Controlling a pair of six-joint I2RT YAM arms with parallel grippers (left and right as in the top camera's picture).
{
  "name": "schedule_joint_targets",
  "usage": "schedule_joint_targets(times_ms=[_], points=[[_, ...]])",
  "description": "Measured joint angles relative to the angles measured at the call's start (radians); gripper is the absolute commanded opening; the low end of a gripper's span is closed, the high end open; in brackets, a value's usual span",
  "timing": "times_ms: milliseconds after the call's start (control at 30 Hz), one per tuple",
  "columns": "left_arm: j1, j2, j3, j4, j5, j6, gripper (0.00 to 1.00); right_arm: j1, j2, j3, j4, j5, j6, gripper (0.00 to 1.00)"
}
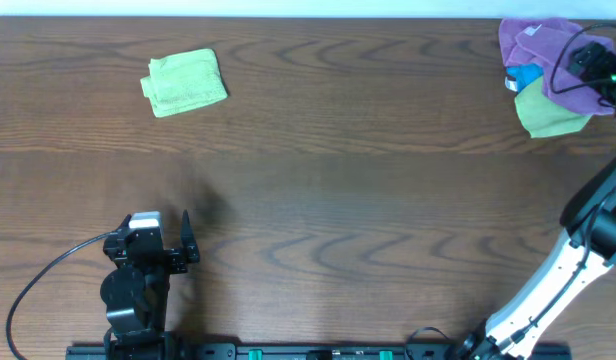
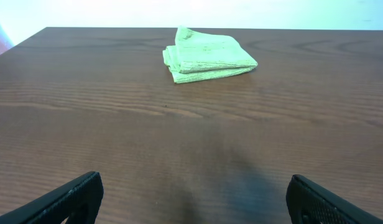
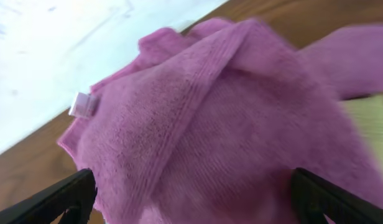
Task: Fold the cloth
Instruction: 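Reach the right gripper to the pink cloth on the top-right pile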
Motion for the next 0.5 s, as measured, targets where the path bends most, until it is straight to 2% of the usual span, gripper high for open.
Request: schedule_joint_targets(times_ms=[100, 133, 200, 300, 333, 500], points=[[0.0, 0.0, 0.0, 0.0, 0.0, 0.0, 0.95, 0.005, 0.025, 0.0, 0.013, -0.04, 0.037, 0.84], [0.0, 0.0, 0.0, 0.0, 0.0, 0.0, 0.95, 0.008, 0.025, 0.0, 0.017, -0.047, 0.043, 0.72], [0.0, 0.0, 0.0, 0.0, 0.0, 0.0, 0.95, 0.014, 0.025, 0.003, 0.037, -0.066, 0.056, 0.4], [0.0, 0.0, 0.0, 0.0, 0.0, 0.0, 0.95, 0.034, 0.025, 0.005, 0.04, -0.086, 0.064, 0.05], [0.0, 0.0, 0.0, 0.0, 0.0, 0.0, 0.95, 0.041, 0.025, 0.005, 0.04, -0.092, 0.066, 0.01], [0.0, 0.0, 0.0, 0.0, 0.0, 0.0, 0.95, 0.067, 0.025, 0.005, 0.048, -0.14, 0.085, 0.01]])
